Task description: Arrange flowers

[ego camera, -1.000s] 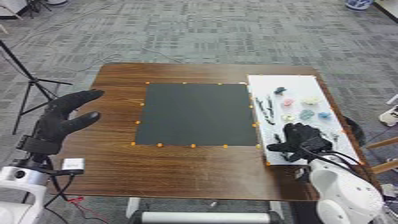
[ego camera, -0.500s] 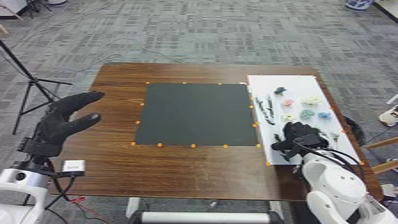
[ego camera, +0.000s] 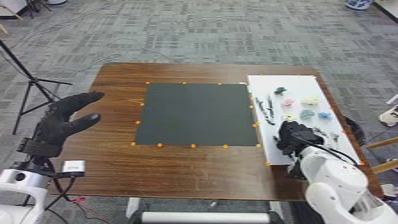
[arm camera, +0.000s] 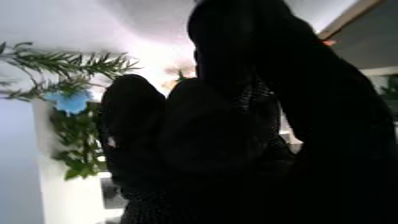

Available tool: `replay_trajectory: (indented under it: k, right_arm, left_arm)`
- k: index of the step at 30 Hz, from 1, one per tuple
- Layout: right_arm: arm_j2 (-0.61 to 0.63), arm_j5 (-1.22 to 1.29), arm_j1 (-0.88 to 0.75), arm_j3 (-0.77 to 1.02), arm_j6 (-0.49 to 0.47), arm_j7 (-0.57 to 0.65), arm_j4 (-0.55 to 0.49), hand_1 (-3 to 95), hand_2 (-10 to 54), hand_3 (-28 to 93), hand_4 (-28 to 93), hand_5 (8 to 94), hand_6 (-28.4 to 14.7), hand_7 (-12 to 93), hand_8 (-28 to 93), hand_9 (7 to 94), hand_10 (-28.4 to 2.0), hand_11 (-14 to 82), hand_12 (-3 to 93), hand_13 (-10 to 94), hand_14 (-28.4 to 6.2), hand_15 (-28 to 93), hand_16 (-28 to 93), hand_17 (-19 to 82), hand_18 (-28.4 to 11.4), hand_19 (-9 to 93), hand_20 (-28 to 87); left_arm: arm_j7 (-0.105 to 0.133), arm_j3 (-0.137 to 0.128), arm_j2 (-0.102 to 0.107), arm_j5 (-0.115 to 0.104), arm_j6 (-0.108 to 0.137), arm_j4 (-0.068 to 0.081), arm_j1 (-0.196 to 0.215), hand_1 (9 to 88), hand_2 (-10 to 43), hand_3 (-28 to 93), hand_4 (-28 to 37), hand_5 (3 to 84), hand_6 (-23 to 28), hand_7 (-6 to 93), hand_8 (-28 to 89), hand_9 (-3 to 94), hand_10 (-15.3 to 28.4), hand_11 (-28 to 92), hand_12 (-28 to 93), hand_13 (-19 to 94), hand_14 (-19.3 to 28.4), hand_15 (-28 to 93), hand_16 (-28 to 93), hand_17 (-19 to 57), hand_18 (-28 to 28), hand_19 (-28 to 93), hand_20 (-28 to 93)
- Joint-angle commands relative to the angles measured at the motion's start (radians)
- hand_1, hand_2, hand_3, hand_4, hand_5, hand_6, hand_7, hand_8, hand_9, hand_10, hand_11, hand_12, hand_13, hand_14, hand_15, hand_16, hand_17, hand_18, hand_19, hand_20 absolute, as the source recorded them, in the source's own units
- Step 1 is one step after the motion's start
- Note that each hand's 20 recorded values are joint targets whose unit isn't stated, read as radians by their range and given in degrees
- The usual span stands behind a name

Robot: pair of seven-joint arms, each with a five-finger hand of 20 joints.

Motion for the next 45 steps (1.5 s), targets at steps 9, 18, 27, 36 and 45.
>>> replay_trajectory:
  k: [9,18,27,36,45]
  right_arm:
    - [0.005,0.174,-0.018,0.053,0.067,-0.007,-0.063,64.0,-9.5,58,-8,69.3,-3.8,33,27,93.1,-9.8,35.2,31.3,94,0.0,65,21,75,-6.3,93,38]
    - [-0.024,0.318,0.022,0.052,0.116,-0.038,-0.096,63.2,-9.5,59,-8,69.5,-3.7,35,26,93.4,-9.5,36.0,31.5,94,0.3,66,21,76,-6.1,93,38]
    - [-0.092,0.561,0.222,-0.090,0.116,-0.006,-0.052,63.1,-9.5,59,-7,69.7,-3.9,37,25,93.7,-9.6,36.4,31.1,94,0.4,67,20,77,-5.9,93,39]
    - [-0.163,0.615,0.399,-0.220,0.137,0.008,0.030,62.9,-9.5,60,-6,70.2,-4.1,38,24,93.7,-9.9,36.8,30.3,94,0.3,67,20,77,-6.1,93,40]
    - [-0.245,0.660,0.485,-0.313,0.151,0.033,0.098,62.8,-9.5,60,-6,70.6,-4.4,40,22,93.7,-10.8,36.4,27.8,94,0.2,67,20,77,-6.2,93,40]
  left_arm:
    - [-0.018,0.002,0.011,-0.019,-0.023,0.001,-0.002,35.4,-9.5,57,-24.0,39.8,1.7,17.9,-8,32.5,9.8,14,15,24,13.4,8,7,-2.8,11.3,1,16]
    - [-0.019,-0.010,0.001,-0.035,-0.006,-0.008,0.025,34.9,-9.5,57,-24.0,39.8,1.8,17.6,-8,32.5,9.8,14,15,24,13.5,9,7,-2.9,11.3,2,16]
    - [0.010,-0.030,0.051,-0.146,0.089,0.070,0.062,29.9,-9.5,60,-25.6,41.1,2.2,16.9,-8,33.5,10.3,13,14,25,13.7,6,5,-1.6,11.0,1,15]
    - [-0.009,-0.105,0.133,-0.130,0.144,0.196,0.028,28.6,-9.5,62,-27.4,44.7,2.1,18.8,-8,37.2,10.7,15,13,27,12.6,6,4,-0.3,9.8,0,15]
    - [0.049,-0.053,0.159,-0.329,0.300,0.229,-0.013,28.0,-9.5,63,-28.2,46.3,2.0,19.6,-9,39.2,10.9,16,12,28,12.2,7,3,0.4,8.7,0,15]
